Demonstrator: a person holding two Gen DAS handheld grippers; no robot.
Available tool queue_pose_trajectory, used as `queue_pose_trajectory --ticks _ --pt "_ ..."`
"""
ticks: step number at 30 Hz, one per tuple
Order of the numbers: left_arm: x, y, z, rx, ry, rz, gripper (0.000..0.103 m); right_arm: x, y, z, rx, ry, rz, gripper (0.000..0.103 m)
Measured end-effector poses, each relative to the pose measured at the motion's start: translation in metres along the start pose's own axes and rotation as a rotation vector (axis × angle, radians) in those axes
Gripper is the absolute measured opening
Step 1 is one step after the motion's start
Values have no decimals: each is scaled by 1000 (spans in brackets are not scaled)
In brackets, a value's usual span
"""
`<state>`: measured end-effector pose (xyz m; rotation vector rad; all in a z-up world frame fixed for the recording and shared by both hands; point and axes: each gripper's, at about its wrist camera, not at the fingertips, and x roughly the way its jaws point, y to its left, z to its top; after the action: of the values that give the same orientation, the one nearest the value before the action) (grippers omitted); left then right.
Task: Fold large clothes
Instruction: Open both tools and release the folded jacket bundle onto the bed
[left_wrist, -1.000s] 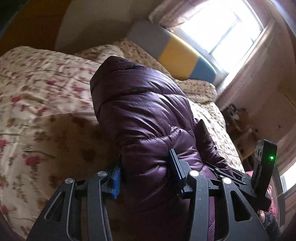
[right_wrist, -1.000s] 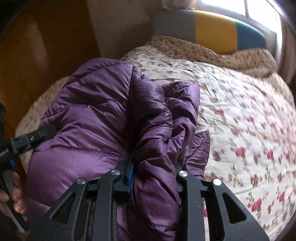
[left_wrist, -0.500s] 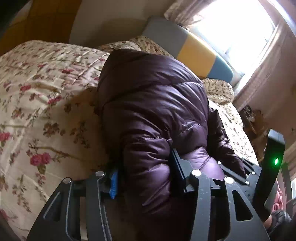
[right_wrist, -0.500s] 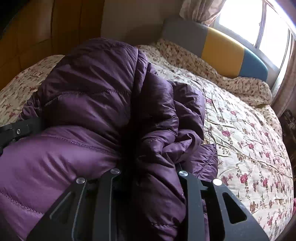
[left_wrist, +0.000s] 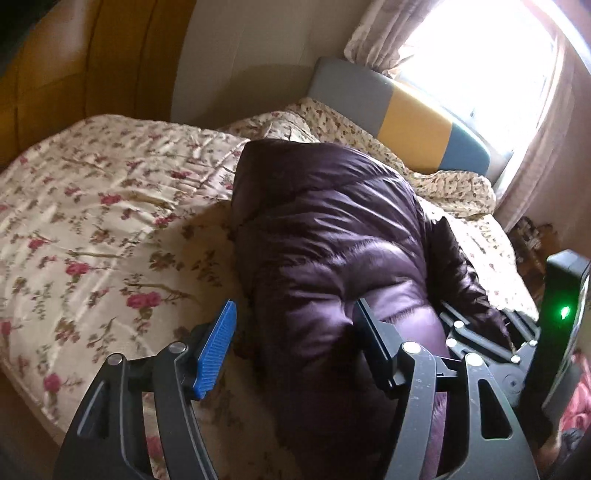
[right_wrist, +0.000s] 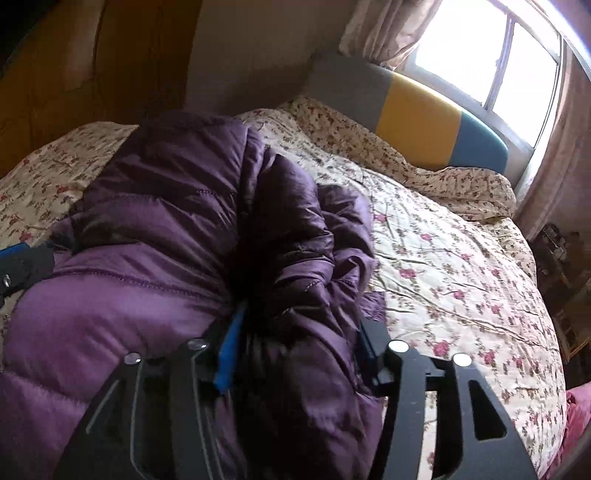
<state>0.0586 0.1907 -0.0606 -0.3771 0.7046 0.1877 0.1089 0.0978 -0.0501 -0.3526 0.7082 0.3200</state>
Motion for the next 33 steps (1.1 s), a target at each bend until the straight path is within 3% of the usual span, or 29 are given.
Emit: queue_pose_trajectory --ticks 8,22,26,28,33 --pt "-13 -14 -20 24 3 16 64 -34 -5 -13 -29 -33 9 61" --pt "6 -20 -37 25 12 41 64 -2 -12 -44 34 -2 64 59" --pt "-5 -24 -32 23 -5 66 65 -10 -16 -39 48 -6 71 61" --pt "-12 -25 -32 21 -17 79 71 -14 -17 -35 58 -7 74 62" --pt "-28 -31 -32 44 -43 97 71 -25 -23 -35 85 -14 76 72"
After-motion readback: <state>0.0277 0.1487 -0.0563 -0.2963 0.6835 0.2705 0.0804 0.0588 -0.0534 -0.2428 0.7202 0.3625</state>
